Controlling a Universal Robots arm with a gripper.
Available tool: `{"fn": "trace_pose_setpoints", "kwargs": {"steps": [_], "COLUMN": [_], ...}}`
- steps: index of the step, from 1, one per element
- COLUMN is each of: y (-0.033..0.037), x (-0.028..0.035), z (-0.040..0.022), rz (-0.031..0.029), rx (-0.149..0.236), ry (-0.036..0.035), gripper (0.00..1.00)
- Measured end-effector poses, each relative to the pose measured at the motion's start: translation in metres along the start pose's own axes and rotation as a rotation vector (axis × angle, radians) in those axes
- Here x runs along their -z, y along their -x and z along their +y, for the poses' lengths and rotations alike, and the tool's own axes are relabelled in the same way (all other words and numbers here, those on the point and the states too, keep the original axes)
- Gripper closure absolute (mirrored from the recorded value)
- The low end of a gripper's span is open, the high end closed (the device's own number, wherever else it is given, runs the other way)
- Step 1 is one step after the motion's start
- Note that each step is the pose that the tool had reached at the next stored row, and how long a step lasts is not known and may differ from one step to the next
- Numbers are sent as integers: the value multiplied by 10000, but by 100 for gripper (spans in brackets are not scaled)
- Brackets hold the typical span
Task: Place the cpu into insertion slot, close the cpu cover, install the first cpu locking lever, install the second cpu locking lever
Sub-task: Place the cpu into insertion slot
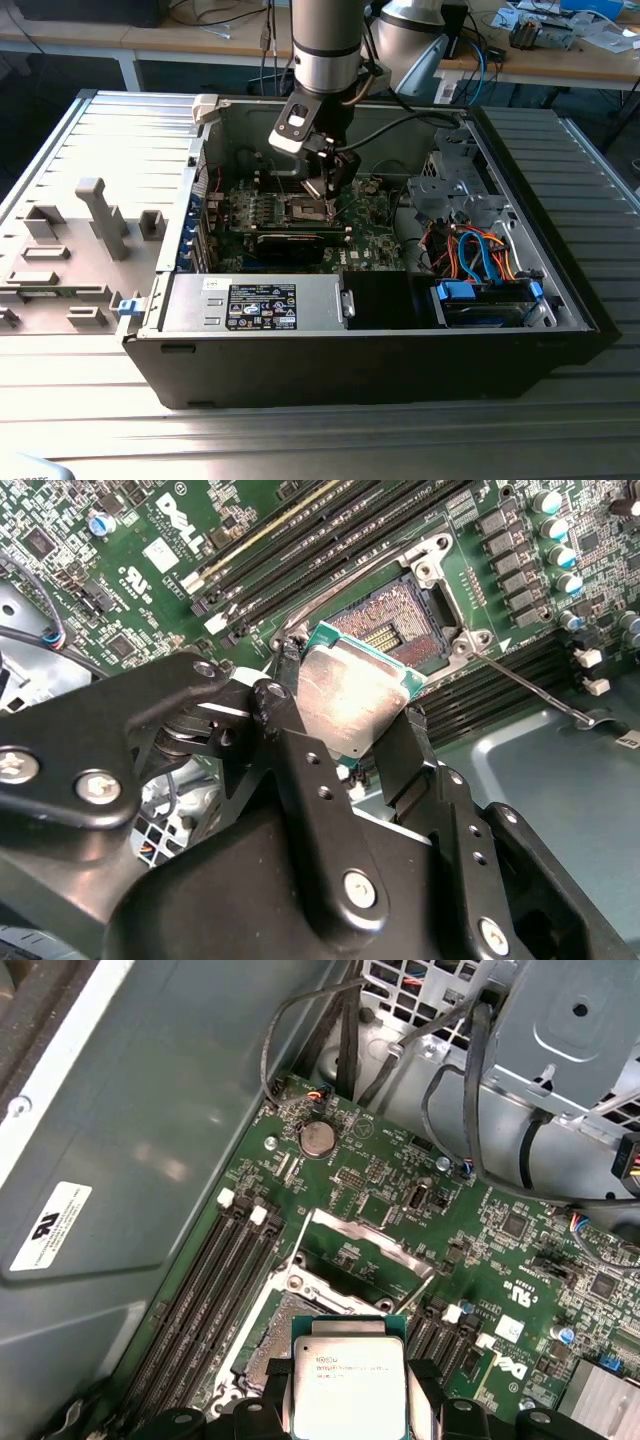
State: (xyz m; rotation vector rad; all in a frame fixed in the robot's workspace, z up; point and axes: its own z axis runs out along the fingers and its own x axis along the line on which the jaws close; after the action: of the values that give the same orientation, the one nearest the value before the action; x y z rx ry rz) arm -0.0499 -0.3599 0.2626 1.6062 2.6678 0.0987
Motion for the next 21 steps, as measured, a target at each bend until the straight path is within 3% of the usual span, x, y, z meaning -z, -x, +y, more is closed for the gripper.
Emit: {"fn": "trace_pose_setpoints", "kwargs": {"steps": [6,21], "y": [0,0], "x": [-9,-21], "z": [-1,-1], "rz": [-24,-47], "rx": [-351,-696], "ry": [3,7], "gripper": [46,46]}}
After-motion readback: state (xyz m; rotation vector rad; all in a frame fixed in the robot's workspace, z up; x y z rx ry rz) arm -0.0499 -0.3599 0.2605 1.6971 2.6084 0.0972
